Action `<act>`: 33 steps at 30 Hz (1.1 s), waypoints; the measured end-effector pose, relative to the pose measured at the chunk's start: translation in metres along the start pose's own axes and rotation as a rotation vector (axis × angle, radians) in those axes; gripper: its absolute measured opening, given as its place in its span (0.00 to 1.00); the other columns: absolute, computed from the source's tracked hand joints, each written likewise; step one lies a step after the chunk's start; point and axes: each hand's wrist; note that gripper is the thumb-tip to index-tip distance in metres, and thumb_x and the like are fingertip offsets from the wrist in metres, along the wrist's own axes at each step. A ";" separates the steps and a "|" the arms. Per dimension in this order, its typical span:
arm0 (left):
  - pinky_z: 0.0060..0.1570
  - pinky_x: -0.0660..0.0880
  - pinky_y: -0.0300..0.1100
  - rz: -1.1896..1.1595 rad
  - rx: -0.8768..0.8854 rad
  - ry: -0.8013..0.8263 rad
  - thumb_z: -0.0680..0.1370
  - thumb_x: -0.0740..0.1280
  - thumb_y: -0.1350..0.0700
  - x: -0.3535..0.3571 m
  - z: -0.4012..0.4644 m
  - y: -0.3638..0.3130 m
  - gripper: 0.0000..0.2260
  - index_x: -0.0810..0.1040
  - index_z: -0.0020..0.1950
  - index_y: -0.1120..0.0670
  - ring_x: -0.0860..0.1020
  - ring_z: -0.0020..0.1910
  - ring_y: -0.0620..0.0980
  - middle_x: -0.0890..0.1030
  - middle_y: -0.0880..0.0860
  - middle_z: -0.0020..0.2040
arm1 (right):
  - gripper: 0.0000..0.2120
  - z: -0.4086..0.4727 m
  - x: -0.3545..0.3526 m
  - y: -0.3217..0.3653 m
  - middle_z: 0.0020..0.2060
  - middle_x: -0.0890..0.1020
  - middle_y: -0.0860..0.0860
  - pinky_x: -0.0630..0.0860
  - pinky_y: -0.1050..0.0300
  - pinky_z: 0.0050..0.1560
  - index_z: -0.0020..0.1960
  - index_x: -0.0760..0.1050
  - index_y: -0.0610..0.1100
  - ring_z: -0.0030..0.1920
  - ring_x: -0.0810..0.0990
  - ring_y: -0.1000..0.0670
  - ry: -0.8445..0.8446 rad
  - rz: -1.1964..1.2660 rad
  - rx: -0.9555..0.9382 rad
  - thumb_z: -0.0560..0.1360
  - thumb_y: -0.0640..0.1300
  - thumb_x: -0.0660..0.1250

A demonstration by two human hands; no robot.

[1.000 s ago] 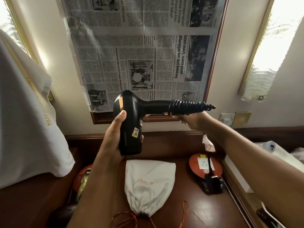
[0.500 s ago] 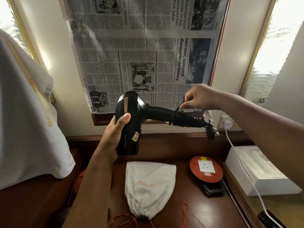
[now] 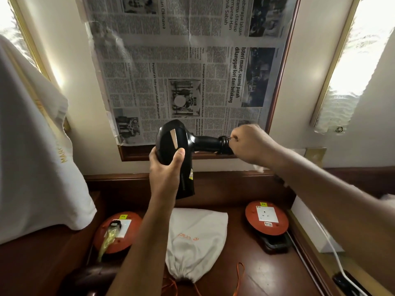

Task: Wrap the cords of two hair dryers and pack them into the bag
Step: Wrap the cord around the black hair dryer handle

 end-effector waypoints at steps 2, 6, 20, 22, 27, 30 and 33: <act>0.51 0.79 0.48 -0.045 -0.004 -0.041 0.74 0.71 0.47 0.003 -0.001 0.003 0.21 0.68 0.64 0.44 0.79 0.56 0.50 0.78 0.49 0.55 | 0.11 -0.005 0.019 -0.001 0.34 0.78 0.48 0.72 0.58 0.31 0.39 0.75 0.41 0.32 0.76 0.51 -0.014 0.157 0.095 0.78 0.40 0.59; 0.56 0.78 0.51 -0.140 -0.094 -0.087 0.74 0.72 0.47 0.007 -0.004 0.006 0.23 0.69 0.66 0.49 0.79 0.57 0.51 0.79 0.51 0.57 | 0.10 -0.024 0.053 -0.001 0.32 0.76 0.44 0.77 0.54 0.33 0.45 0.75 0.36 0.30 0.76 0.49 0.001 0.837 0.223 0.80 0.33 0.57; 0.44 0.79 0.52 -0.385 -0.334 0.115 0.65 0.74 0.36 -0.008 -0.010 0.001 0.38 0.70 0.69 0.54 0.80 0.50 0.60 0.78 0.64 0.60 | 0.16 -0.048 0.110 -0.018 0.28 0.70 0.48 0.68 0.56 0.30 0.42 0.75 0.39 0.28 0.67 0.51 0.174 1.295 0.143 0.81 0.49 0.57; 0.39 0.79 0.49 -0.402 -0.340 0.159 0.69 0.72 0.37 -0.012 -0.013 0.001 0.35 0.70 0.69 0.56 0.80 0.46 0.59 0.79 0.64 0.57 | 0.17 -0.048 0.110 -0.023 0.26 0.69 0.48 0.69 0.58 0.28 0.43 0.75 0.38 0.26 0.68 0.51 0.181 1.218 0.141 0.80 0.51 0.59; 0.36 0.79 0.48 -0.391 -0.296 0.284 0.75 0.66 0.40 -0.020 -0.016 -0.001 0.28 0.71 0.68 0.56 0.80 0.41 0.57 0.79 0.61 0.51 | 0.23 -0.052 0.108 -0.034 0.23 0.65 0.51 0.61 0.60 0.25 0.35 0.73 0.40 0.22 0.62 0.53 0.174 1.048 0.160 0.76 0.59 0.60; 0.36 0.79 0.48 -0.377 -0.328 0.313 0.74 0.66 0.40 -0.024 -0.018 -0.004 0.28 0.71 0.67 0.57 0.79 0.40 0.57 0.80 0.61 0.49 | 0.21 -0.050 0.099 -0.048 0.26 0.66 0.52 0.63 0.59 0.30 0.41 0.76 0.39 0.27 0.64 0.54 0.200 0.985 0.082 0.78 0.55 0.58; 0.35 0.79 0.46 -0.367 -0.370 0.349 0.74 0.65 0.41 -0.027 -0.018 -0.009 0.27 0.73 0.64 0.59 0.79 0.37 0.56 0.81 0.59 0.44 | 0.14 -0.042 0.082 -0.061 0.31 0.70 0.50 0.68 0.60 0.37 0.50 0.78 0.38 0.32 0.68 0.53 0.220 0.784 0.043 0.81 0.47 0.59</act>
Point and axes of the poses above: each hand's wrist, its own z-axis towards the middle knuckle, its own x-axis out of the palm, y = z × x
